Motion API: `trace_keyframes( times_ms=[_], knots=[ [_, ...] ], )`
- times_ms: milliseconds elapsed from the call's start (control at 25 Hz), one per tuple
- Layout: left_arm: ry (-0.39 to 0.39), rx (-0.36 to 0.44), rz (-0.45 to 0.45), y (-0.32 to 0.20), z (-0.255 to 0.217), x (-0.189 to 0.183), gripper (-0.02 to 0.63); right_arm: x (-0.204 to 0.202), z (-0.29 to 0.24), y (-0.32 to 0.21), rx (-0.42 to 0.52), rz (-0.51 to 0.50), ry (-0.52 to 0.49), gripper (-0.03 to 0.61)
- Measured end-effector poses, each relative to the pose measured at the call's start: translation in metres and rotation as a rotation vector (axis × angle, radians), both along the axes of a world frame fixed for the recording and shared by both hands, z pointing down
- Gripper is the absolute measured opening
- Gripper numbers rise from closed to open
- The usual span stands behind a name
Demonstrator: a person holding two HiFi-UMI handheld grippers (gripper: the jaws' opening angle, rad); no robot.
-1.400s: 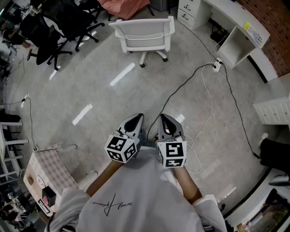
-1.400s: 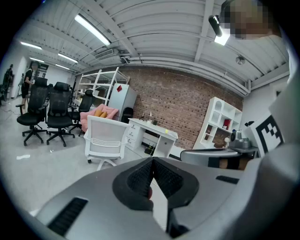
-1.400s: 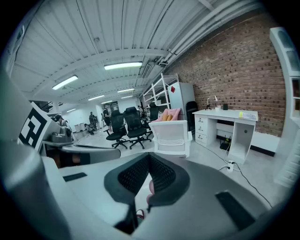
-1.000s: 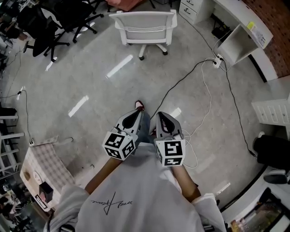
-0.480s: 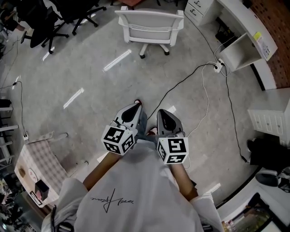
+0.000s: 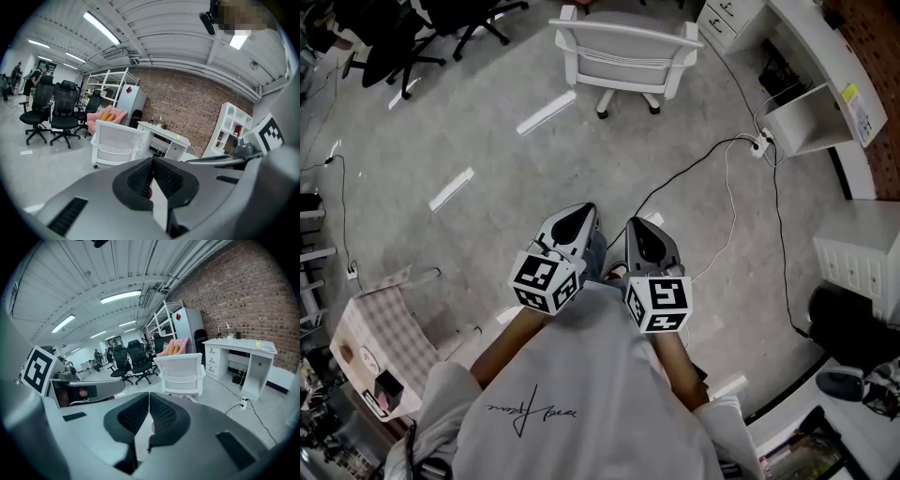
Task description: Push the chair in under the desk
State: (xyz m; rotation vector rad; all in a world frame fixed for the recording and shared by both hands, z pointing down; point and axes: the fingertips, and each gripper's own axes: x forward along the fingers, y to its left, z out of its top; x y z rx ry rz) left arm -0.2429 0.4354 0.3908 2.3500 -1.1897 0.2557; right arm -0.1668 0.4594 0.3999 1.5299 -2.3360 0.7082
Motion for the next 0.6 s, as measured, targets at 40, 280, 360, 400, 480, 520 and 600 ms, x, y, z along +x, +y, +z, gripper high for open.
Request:
trace_keyframes(
  times_ms=[40, 280, 360, 400, 480, 520, 600],
  knots=[
    [-0.004, -0.001, -0.001, -0.007, 0.0, -0.002, 0.005, -0.001, 0.0, -0.007, 0.0, -0.001, 0.003, 0.027],
    [-0.008, -0.003, -0.008, -0.044, -0.003, -0.019, 0.005, -0.016, -0.006, -0.043, 0.0, -0.004, 0.021, 0.028],
    [-0.007, -0.003, 0.002, -0.058, -0.001, -0.022, 0.005, -0.019, -0.007, -0.056, 0.0, 0.002, 0.028, 0.028],
    [-0.007, -0.003, 0.01, -0.063, 0.0, -0.024, 0.005, -0.021, -0.007, -0.061, -0.002, 0.004, 0.031, 0.028],
    [-0.004, -0.004, 0.028, -0.072, 0.001, -0.027, 0.005, -0.026, -0.006, -0.068, -0.01, 0.005, 0.036, 0.028],
    [-0.003, -0.004, 0.035, -0.076, 0.001, -0.029, 0.005, -0.028, -0.005, -0.072, -0.012, 0.006, 0.038, 0.028],
    [0.003, 0.0, 0.045, -0.087, 0.001, -0.032, 0.005, -0.033, -0.007, -0.081, -0.012, 0.006, 0.044, 0.028]
  ],
)
